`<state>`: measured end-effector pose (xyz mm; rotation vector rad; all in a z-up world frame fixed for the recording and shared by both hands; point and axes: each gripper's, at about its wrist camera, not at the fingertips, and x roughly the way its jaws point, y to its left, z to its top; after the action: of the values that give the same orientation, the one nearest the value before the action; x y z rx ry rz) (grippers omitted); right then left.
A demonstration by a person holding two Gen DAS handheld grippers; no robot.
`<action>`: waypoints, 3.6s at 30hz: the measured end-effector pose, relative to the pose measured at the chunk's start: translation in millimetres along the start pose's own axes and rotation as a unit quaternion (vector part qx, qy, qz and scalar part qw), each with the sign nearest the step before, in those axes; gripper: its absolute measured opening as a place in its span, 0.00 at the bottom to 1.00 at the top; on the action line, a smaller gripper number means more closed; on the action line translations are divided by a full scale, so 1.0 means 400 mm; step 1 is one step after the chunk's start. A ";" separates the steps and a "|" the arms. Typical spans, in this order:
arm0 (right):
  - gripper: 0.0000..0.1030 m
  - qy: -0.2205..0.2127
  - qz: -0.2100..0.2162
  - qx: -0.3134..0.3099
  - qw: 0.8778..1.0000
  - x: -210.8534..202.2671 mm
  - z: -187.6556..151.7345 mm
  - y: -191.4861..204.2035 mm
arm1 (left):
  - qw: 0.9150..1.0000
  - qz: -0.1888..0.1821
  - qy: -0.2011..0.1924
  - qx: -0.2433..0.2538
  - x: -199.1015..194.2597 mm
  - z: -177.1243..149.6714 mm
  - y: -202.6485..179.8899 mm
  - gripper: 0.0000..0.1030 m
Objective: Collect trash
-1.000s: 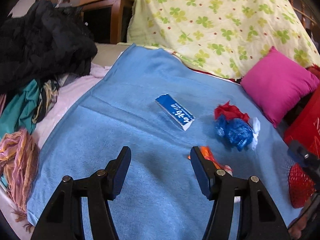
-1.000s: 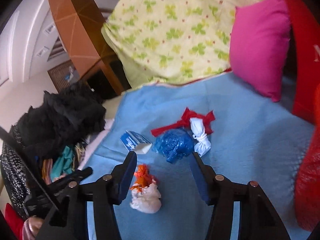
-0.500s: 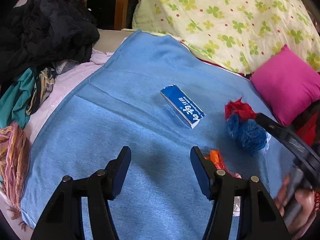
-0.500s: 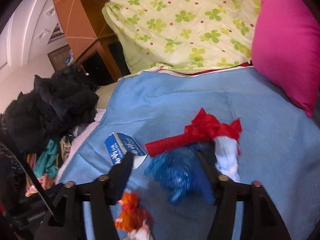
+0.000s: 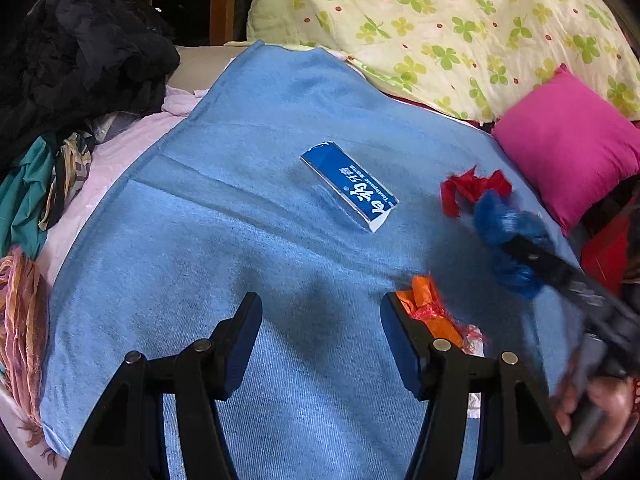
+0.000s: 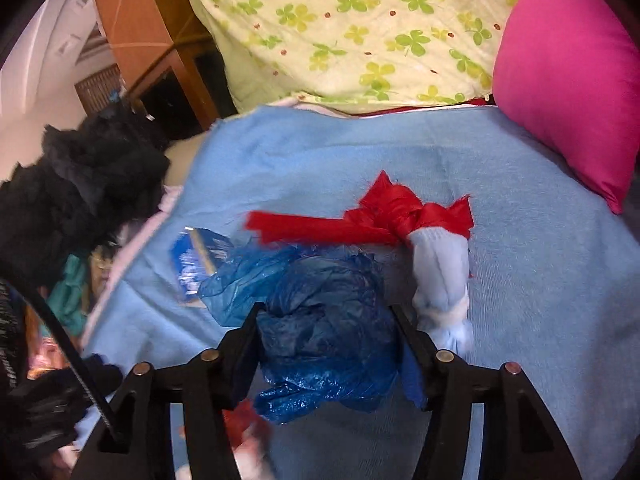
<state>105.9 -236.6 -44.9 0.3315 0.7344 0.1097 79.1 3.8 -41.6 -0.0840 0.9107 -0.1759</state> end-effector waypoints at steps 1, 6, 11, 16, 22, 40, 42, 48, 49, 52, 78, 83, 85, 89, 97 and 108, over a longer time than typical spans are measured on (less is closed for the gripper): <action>0.61 -0.004 0.006 0.002 1.000 -0.024 -0.004 0.004 | 1.000 -0.006 0.002 0.002 -0.003 -0.002 -0.003 0.61; 0.61 -0.019 0.024 -0.011 0.999 -0.164 -0.024 0.027 | 0.999 -0.037 0.011 0.019 -0.016 -0.021 -0.037 0.61; 0.61 -0.051 0.020 -0.012 0.998 -0.286 -0.061 0.018 | 0.995 -0.087 0.029 0.045 -0.027 -0.064 -0.096 0.61; 0.61 -0.091 0.004 0.015 0.996 -0.391 -0.107 -0.018 | 0.989 -0.119 0.044 0.073 -0.031 -0.106 -0.161 0.61; 0.61 -0.163 -0.023 0.027 0.986 -0.498 -0.131 -0.042 | 0.985 -0.137 0.057 0.088 -0.022 -0.143 -0.226 0.61; 0.61 -0.209 -0.029 0.060 0.976 -0.568 -0.128 -0.109 | 0.978 -0.183 0.022 0.095 -0.066 -0.143 -0.236 0.27; 0.61 -0.214 -0.026 0.060 0.975 -0.574 -0.128 -0.109 | 0.976 -0.195 0.000 0.096 -0.104 -0.139 -0.223 0.27; 0.61 -0.222 -0.022 0.060 0.973 -0.578 -0.131 -0.106 | 0.972 -0.200 -0.081 0.091 -0.182 -0.112 -0.187 0.27; 0.61 -0.222 -0.022 0.059 0.973 -0.577 -0.132 -0.105 | 0.973 -0.196 -0.088 0.088 -0.185 -0.109 -0.181 0.27; 0.61 -0.223 -0.025 0.052 0.973 -0.577 -0.132 -0.100 | 0.978 -0.150 -0.123 0.074 -0.200 -0.100 -0.160 0.27; 0.61 -0.209 -0.035 -0.013 0.977 -0.545 -0.123 -0.059 | 0.976 -0.074 -0.163 0.124 -0.207 -0.127 -0.265 0.27; 0.61 -0.207 -0.040 -0.012 0.977 -0.552 -0.128 -0.066 | 0.974 -0.058 -0.166 0.140 -0.206 -0.137 -0.295 0.27; 0.61 -0.208 -0.041 -0.012 0.977 -0.554 -0.130 -0.067 | 0.972 -0.044 -0.170 0.153 -0.207 -0.143 -0.310 0.27; 0.61 -0.207 -0.046 -0.011 0.977 -0.560 -0.132 -0.076 | 0.971 -0.037 -0.170 0.165 -0.204 -0.150 -0.327 0.27; 0.61 -0.203 -0.050 -0.010 0.978 -0.563 -0.133 -0.088 | 0.969 -0.026 -0.169 0.179 -0.199 -0.161 -0.355 0.27; 0.61 -0.200 -0.056 -0.010 0.978 -0.568 -0.134 -0.100 | 0.967 -0.025 -0.162 0.194 -0.187 -0.167 -0.383 0.27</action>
<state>-98.8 -308.9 49.6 0.2809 0.3511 -0.0561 -36.5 -132.4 -1.9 0.2229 0.5351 -0.3727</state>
